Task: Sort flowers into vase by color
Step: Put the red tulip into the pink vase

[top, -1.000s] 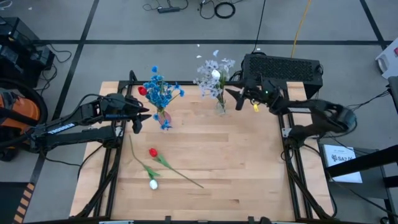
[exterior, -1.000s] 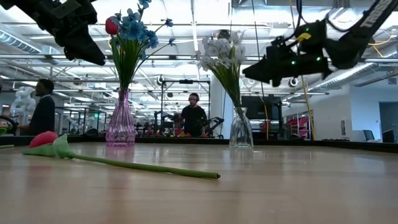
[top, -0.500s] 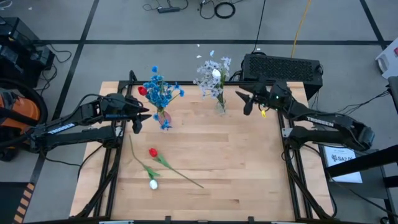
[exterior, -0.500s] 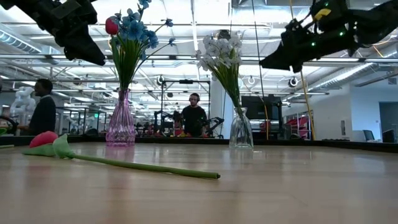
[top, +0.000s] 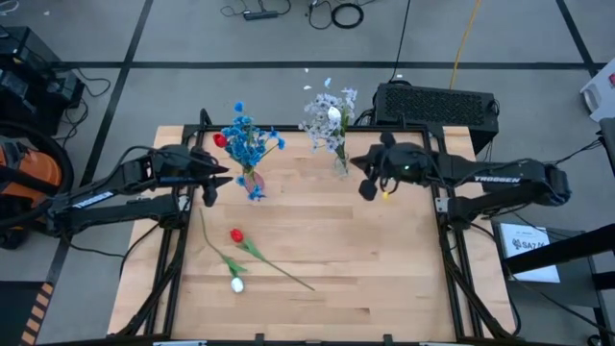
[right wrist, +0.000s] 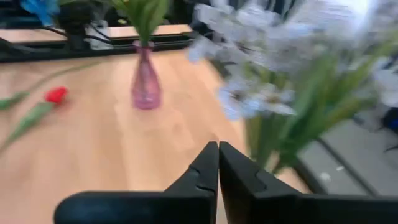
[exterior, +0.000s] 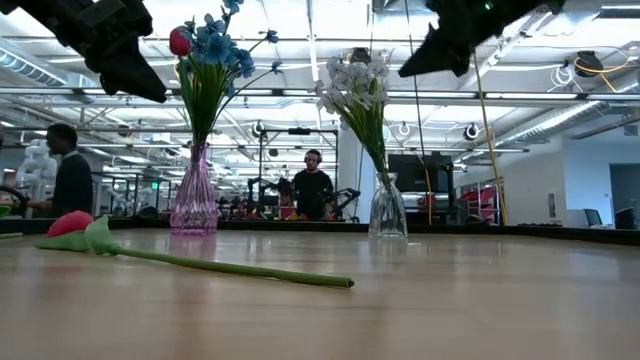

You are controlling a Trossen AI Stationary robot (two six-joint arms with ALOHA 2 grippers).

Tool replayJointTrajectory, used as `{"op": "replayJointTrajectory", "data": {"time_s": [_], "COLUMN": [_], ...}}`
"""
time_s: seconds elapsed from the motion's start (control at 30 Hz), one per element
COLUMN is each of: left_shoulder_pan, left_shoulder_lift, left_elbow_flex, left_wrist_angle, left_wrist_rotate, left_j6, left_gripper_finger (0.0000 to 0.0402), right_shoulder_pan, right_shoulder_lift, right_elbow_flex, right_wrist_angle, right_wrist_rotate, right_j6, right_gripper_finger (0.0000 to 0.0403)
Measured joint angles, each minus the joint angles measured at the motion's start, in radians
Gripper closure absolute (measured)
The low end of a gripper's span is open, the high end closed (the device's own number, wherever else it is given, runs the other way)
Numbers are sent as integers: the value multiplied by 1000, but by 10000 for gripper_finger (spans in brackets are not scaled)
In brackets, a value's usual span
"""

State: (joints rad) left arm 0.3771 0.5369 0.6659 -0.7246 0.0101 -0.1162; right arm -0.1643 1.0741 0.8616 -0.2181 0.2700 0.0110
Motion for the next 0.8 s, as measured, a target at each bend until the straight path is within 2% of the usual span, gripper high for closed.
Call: {"op": "replayJointTrajectory", "data": {"time_s": [0.23, 0.4, 0.6, 0.8], "left_shoulder_pan": [-23, -109, -271, -426], "left_shoulder_lift": [-56, -92, -86, -50], "left_elbow_flex": [0, 0, 0, 0], "left_wrist_angle": [0, -1, -1, -8], "left_wrist_rotate": [67, 163, 157, 84], "left_j6": [1, 17, 11, -33], "left_gripper_finger": [249, 249, 250, 250], "right_shoulder_pan": [161, 275, 367, 438], "right_shoulder_lift": [211, 410, 584, 665], "right_elbow_flex": [222, 418, 593, 637], "right_wrist_angle": [-197, -363, -521, -493], "right_wrist_rotate": [119, 151, 149, 147], "right_j6": [242, 363, 541, 713], "right_gripper_finger": [402, 402, 402, 403]}}
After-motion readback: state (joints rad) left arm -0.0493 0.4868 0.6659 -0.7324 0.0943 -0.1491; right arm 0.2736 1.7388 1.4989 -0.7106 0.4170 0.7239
